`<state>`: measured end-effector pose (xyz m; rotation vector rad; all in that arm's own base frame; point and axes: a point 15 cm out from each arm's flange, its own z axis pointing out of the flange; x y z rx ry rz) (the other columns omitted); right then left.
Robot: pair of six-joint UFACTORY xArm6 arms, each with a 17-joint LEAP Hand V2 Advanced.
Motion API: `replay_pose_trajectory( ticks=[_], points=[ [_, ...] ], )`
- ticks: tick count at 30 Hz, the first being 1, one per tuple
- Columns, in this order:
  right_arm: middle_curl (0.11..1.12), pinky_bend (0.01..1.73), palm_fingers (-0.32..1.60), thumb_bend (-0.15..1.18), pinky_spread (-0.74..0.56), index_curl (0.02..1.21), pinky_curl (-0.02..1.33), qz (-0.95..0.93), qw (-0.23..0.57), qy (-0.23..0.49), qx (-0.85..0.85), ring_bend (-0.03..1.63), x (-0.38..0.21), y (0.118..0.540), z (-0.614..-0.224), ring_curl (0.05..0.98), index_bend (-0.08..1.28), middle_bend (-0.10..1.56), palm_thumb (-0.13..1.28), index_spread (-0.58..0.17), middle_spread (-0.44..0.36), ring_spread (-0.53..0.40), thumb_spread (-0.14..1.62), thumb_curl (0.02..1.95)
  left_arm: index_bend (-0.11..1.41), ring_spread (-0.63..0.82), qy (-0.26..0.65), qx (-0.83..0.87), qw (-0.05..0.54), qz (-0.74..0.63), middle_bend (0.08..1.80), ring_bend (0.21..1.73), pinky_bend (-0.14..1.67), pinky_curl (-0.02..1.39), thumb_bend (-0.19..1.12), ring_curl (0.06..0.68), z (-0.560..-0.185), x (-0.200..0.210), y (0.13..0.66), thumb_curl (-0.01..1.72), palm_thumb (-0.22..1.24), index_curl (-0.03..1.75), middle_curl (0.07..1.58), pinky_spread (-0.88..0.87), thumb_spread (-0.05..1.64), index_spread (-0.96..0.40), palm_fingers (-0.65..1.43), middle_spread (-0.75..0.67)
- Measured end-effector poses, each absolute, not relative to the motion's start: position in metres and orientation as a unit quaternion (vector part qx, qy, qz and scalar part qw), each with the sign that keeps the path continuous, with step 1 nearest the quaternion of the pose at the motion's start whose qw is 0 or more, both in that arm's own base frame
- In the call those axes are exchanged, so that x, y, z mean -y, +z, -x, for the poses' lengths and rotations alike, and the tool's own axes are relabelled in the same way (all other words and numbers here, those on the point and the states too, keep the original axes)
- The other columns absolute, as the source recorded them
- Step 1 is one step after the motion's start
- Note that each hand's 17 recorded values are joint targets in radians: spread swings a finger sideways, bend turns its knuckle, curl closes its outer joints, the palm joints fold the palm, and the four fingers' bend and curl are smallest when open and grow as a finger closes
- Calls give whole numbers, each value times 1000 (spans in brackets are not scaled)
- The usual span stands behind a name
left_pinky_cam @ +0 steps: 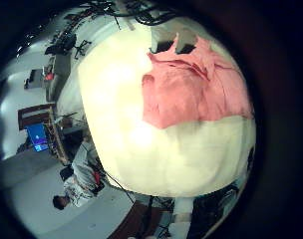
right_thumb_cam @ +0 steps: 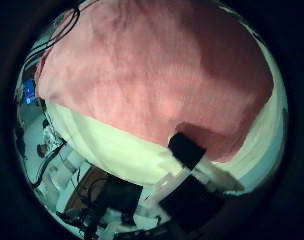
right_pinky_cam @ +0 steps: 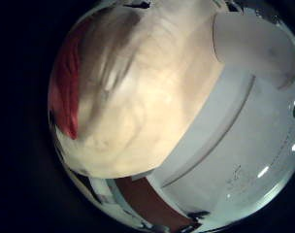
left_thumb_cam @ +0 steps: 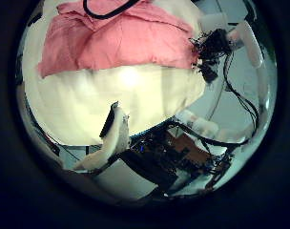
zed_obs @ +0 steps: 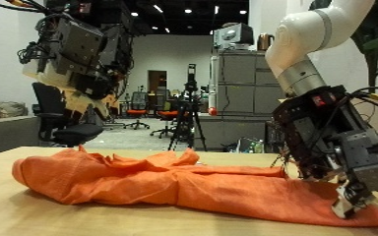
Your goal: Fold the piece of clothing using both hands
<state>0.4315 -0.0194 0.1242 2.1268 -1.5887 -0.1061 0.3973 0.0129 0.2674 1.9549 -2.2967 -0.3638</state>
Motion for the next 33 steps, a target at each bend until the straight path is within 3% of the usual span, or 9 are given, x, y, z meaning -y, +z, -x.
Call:
replay_pose_trajectory(
  ticks=[3,6,7,9,10,11,14,20,33],
  points=[
    [404,434,459,-8,39,344,249,-778,250,-33,575,655,23,121,-432,285,185,457,706,-224,-65,-77,981,400,144,542,-121,756,52,-642,180,491,395,316,-17,232,-397,-13,268,311,490,227,259,481,1164,153,-45,406],
    [416,445,459,-17,-45,346,245,-779,256,-23,572,671,25,123,-435,293,177,467,727,-242,-96,-131,974,406,144,541,-121,755,51,-642,182,491,395,317,-19,232,-397,-14,267,311,488,228,260,481,1161,153,-45,406],
    [445,606,1006,6,-261,331,245,-778,256,-22,573,822,26,123,-435,306,200,566,799,-315,-162,-227,956,429,144,541,-121,756,52,-642,182,491,395,317,-19,231,-397,-13,267,311,488,228,261,480,1160,153,-45,403],
    [483,683,1143,-6,-410,388,285,-777,253,-18,575,900,26,124,-437,358,256,604,829,-363,-204,-276,946,440,144,541,-121,755,53,-642,181,491,395,318,-17,231,-397,-12,266,312,490,228,261,480,1161,153,-45,402],
    [522,727,1335,-3,-442,442,316,-778,252,-17,576,931,26,125,-438,390,354,683,853,-382,-213,-285,940,447,144,541,-121,755,53,-642,181,492,395,318,-18,231,-397,-12,266,313,491,228,262,480,1161,153,-45,402],
    [547,786,1375,-8,-457,473,346,-778,251,-16,576,960,26,125,-439,413,422,731,867,-388,-218,-291,935,451,144,541,-121,755,52,-643,181,492,395,318,-18,231,-397,-12,267,313,491,228,262,480,1161,153,-45,402],
    [609,906,1416,-10,-464,561,405,-776,244,-11,581,1045,30,131,-441,460,576,857,895,-398,-217,-287,931,458,144,541,-121,755,53,-642,181,492,395,318,-18,231,-397,-12,266,313,491,228,263,480,1161,153,-45,401],
    [721,1148,1267,23,-384,727,531,-773,228,2,592,1216,39,152,-446,550,863,1076,1013,-366,-194,-254,1027,494,144,541,-120,756,51,-642,181,493,395,319,-19,230,-396,-11,269,313,488,229,264,480,1159,153,-45,401],
    [810,1274,1106,-4,-310,859,634,-767,179,54,614,1339,63,240,-422,632,1005,1212,1100,-311,-165,-221,1095,558,148,541,-119,755,49,-643,182,489,390,319,-19,227,-396,-12,271,312,487,232,267,480,1157,153,-40,396]
  ],
)
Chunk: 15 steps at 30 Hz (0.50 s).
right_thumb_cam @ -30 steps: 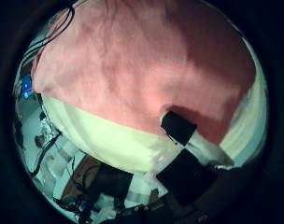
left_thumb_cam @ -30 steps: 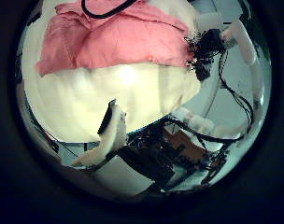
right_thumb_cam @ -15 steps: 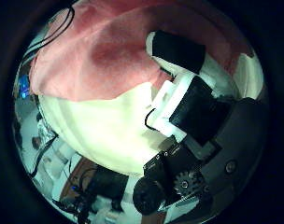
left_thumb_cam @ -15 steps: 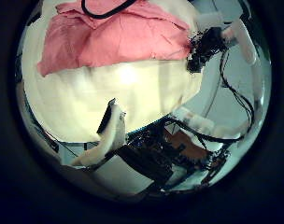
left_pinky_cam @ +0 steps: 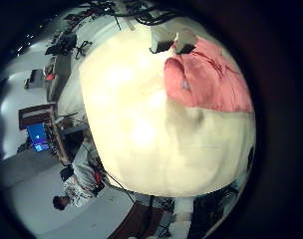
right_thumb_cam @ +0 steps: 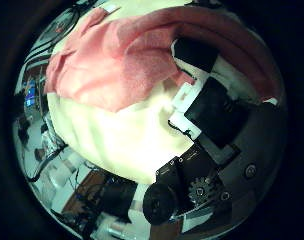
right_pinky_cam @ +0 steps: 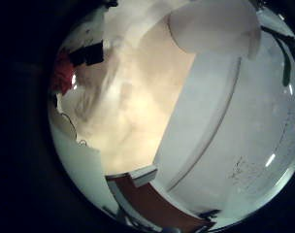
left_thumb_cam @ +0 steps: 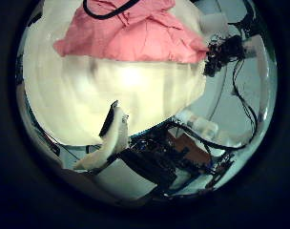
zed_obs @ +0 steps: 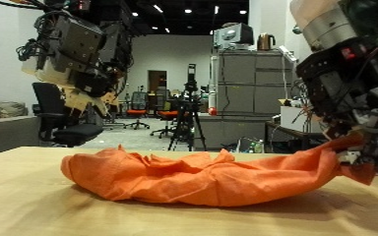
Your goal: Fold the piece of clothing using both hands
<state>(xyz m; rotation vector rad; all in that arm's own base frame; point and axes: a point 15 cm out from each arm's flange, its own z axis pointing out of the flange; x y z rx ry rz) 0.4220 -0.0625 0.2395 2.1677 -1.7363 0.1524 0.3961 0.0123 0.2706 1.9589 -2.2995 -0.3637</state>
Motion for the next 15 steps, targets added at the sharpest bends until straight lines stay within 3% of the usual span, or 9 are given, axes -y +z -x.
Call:
replay_pose_trajectory(
  ticks=[8,15],
  points=[
    [829,1278,1093,-12,-301,889,657,-769,149,88,616,1345,54,284,-422,648,1007,1218,1086,-302,-157,-217,1105,583,146,541,-121,754,52,-643,183,488,388,319,-19,226,-395,-13,269,310,478,235,270,481,1161,153,-39,393],
    [837,1271,1088,-17,-297,903,666,-801,98,142,573,1334,-16,336,-454,651,989,1204,1037,-298,-161,-228,1101,582,146,541,-115,747,53,-653,183,488,388,320,-19,226,-381,-32,272,310,477,236,272,481,1161,153,-40,392]
  ],
)
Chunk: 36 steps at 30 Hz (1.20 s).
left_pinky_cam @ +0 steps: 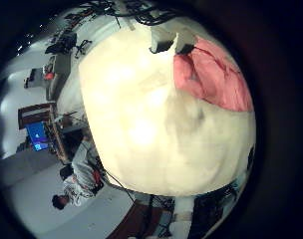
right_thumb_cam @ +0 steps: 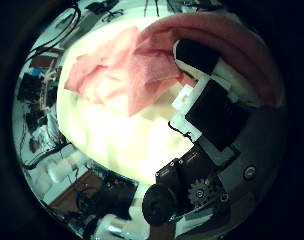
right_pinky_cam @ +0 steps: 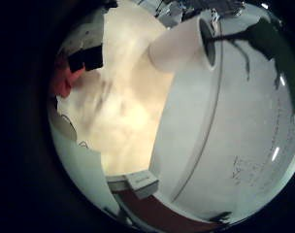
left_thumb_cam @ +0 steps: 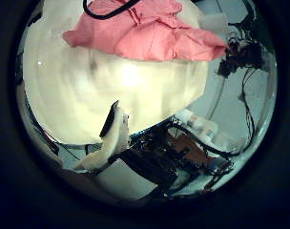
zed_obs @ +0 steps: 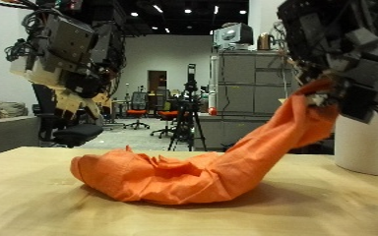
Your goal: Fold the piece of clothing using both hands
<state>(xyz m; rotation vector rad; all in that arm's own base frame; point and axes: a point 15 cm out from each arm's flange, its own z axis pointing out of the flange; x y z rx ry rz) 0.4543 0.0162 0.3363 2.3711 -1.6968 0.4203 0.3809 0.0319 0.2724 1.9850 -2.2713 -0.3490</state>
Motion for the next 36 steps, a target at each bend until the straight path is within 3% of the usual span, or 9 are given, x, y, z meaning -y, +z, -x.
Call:
replay_pose_trajectory(
  ticks=[10,17,24,36],
  points=[
    [842,1251,1103,-18,-308,918,670,-842,73,218,488,1323,-139,375,-490,653,974,1191,1011,-296,-162,-231,1083,575,145,541,-102,725,55,-679,184,488,387,320,-18,226,-362,-76,280,310,477,237,273,481,1162,153,-39,390],
    [842,1239,1114,-19,-315,922,669,-867,68,219,443,1322,-214,368,-501,652,962,1182,990,-295,-162,-228,1079,567,145,541,-89,706,67,-700,184,488,386,320,-18,226,-340,-112,275,310,477,236,273,481,1162,153,-39,386],
    [843,1237,1124,-21,-325,920,667,-888,67,204,407,1309,-272,328,-505,647,963,1175,945,-298,-162,-230,1108,551,143,536,-76,695,68,-711,184,496,390,322,-18,227,-320,-133,274,314,483,235,277,472,1158,152,-35,378],
    [835,1233,1132,-14,-333,913,661,-910,19,104,400,1304,-356,251,-493,642,957,1160,913,-302,-162,-239,1167,513,145,527,-69,685,73,-722,189,501,392,319,-18,226,-306,-144,273,318,495,236,285,472,1147,151,-31,368]
  ],
)
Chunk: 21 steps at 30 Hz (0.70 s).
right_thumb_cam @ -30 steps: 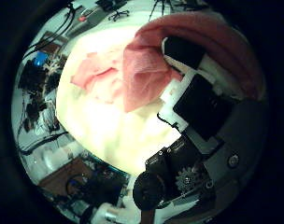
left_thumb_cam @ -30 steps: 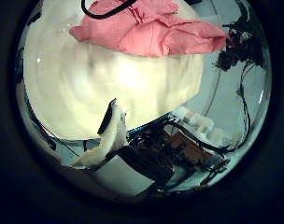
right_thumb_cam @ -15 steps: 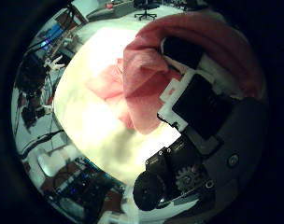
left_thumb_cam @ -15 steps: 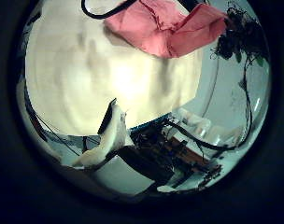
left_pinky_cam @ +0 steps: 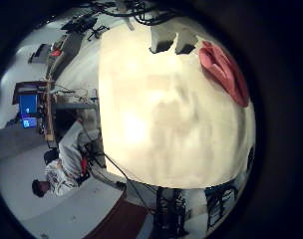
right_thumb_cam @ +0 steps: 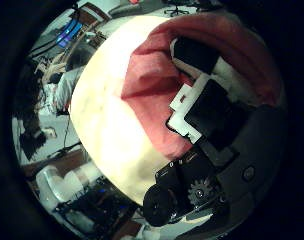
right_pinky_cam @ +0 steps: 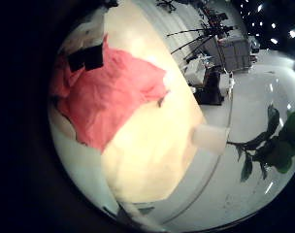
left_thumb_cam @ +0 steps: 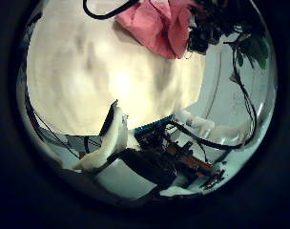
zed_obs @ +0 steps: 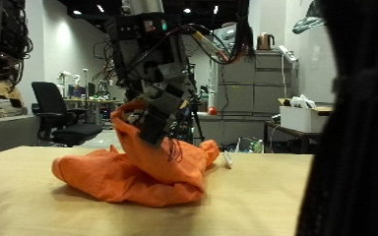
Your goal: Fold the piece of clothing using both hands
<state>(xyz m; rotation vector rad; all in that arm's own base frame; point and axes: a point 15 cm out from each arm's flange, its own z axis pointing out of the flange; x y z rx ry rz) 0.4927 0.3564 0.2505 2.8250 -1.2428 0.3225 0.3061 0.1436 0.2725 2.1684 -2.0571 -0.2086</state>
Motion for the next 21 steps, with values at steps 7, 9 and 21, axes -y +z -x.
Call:
replay_pose_trajectory(
  ticks=[7,9,21],
  points=[
    [792,1175,1115,-17,-397,872,620,-914,21,74,398,1276,-370,210,-491,611,851,1122,858,-321,-173,-245,1241,473,146,525,-68,683,73,-724,189,499,391,316,-19,223,-305,-143,272,322,512,240,289,472,1141,150,-28,363],
    [746,1169,831,-16,-490,819,596,-915,25,72,397,1259,-369,203,-492,592,648,999,842,-357,-197,-275,1267,458,148,525,-69,683,74,-724,188,499,390,316,-19,223,-305,-142,271,322,512,243,290,472,1141,150,-27,363],
    [461,942,-96,-4,-125,486,454,-923,-50,3,381,820,-381,246,-484,375,165,389,821,-471,-160,-92,1388,407,154,525,-70,687,77,-719,186,497,388,314,-19,220,-306,-132,268,321,513,253,290,472,1140,143,-24,362]
  ],
)
